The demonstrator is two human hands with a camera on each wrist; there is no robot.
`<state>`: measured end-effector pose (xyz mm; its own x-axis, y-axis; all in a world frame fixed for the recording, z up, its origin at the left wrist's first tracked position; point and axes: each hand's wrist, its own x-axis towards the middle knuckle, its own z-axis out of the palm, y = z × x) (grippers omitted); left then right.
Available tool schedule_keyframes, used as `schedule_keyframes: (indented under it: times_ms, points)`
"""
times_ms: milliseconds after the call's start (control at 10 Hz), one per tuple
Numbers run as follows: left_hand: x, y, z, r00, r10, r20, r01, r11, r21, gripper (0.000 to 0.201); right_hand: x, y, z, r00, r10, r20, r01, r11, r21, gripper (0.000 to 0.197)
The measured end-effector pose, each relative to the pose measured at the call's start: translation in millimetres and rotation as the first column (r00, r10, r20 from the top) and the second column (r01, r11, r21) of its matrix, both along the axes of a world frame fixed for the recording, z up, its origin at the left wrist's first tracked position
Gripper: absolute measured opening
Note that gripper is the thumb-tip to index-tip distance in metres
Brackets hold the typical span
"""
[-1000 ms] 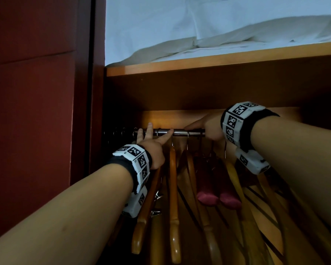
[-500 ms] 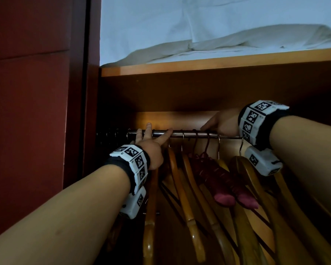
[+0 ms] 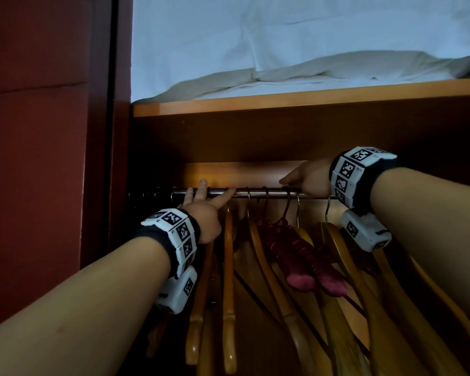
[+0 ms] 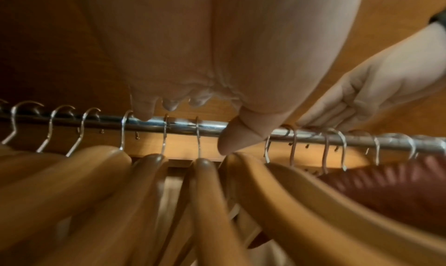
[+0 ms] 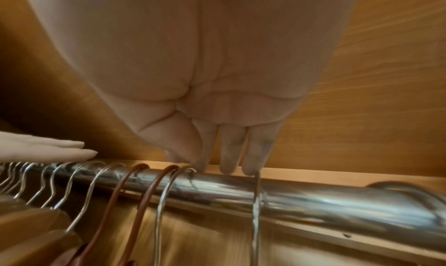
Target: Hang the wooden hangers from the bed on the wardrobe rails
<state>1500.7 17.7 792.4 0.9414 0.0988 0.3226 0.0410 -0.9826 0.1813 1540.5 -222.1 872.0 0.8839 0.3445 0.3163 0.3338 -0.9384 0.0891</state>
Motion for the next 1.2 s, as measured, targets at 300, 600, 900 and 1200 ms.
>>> schedule_keyframes:
  times_ms: [300,600,900,1200]
  points:
    - [-21.3,-5.6,7.3,0.988,-0.091,0.125,0.106,0.986,-0.126,0.092,-16.0,-30.6,6.5,0.996,-0.058,0.065,0.059,0.998,-0.012,0.053]
    - [-67.9,-20.0,-12.5,0.969,-0.085,0.23,0.168,0.913,-0.371,0.078,-44.5,-29.4,-16.3,0.998,-0.055,-0.014,0.051,0.98,-0.19,0.074]
    - [-95.2,-8.4,-27.5,0.978,-0.039,0.206,0.126,0.894,-0.43,0.081,-53.5,-24.1,-28.0,0.992,-0.094,0.078,0.108,0.973,-0.202,0.058]
    - [-113.0,9.5,-30.5,0.962,-0.13,0.239,0.231,0.854,-0.466,0.082,-69.3,-30.1,-40.2,0.991,-0.111,0.074,0.109,0.994,0.032,0.052]
